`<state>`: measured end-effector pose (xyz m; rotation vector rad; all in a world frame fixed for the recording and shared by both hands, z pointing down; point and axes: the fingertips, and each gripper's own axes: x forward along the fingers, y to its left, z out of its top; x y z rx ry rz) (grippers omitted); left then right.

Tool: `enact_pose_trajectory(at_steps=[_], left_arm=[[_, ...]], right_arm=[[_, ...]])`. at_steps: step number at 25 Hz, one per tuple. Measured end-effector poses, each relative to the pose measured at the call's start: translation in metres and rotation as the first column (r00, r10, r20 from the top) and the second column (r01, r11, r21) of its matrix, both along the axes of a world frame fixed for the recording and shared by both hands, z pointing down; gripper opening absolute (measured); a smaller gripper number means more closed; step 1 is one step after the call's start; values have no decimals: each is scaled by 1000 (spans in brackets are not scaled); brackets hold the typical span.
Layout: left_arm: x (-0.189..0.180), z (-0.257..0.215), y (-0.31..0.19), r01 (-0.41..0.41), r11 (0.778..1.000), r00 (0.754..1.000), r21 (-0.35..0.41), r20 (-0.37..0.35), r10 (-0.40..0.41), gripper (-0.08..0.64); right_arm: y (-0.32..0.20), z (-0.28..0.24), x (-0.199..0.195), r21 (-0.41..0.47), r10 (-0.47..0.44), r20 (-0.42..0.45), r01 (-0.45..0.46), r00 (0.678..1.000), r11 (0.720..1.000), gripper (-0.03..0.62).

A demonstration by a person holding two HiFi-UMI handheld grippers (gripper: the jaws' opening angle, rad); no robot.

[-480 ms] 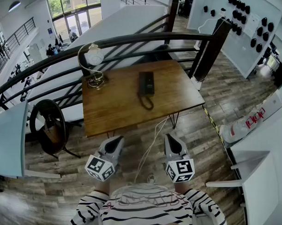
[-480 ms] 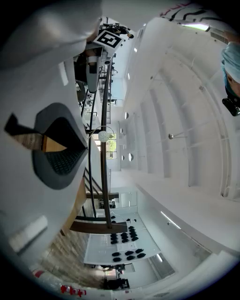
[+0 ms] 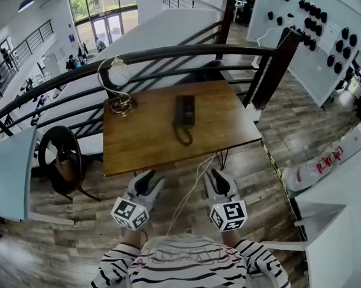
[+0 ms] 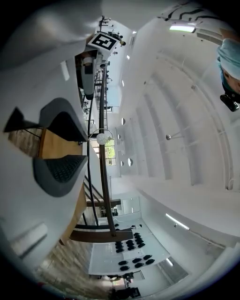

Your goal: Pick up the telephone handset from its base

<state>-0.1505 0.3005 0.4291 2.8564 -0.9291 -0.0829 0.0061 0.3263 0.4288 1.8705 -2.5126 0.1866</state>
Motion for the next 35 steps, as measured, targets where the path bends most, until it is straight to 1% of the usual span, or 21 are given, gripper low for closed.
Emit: enact_pose_trajectory(at_steps=[1,3,7,9,13,17,21,28,35], left_arm=[[6,2,-1,6,1000,1000,-1,4,-6,166],[16,4,-3,19,1000,1000,-2,3,-19,166],[35,9,-8,47,999,999,-1,4,-47,166],[42,12,-9,59,998,998,-4,3,-59,166],[50,19,-15,71,997,997,-19,16,-70,166],[52,22,-36,72,997,997,-30,4,-72,175],[52,22,-73,57,998,998,-32,3,-57,183],[55,23,-162,5,998,1000,-57,-1,-5,187],[34,26,-256,-43,996,999,-83,9,44,192]], right_arm=[[-2,1,5,1,-8,-2,8,1000,1000,91],[-7,3,15,0,-24,-5,24,1000,1000,111],[-15,9,31,0,-65,-8,65,998,998,121],[-19,13,38,-4,-84,-12,84,996,996,140],[-29,18,45,-10,-103,0,103,995,995,144],[-48,25,46,-26,-103,2,103,995,994,166],[-79,27,46,-36,-87,-6,87,996,996,178],[-157,30,48,-62,-33,-14,33,999,998,178],[-249,29,26,-63,17,-10,-17,1000,998,178]])
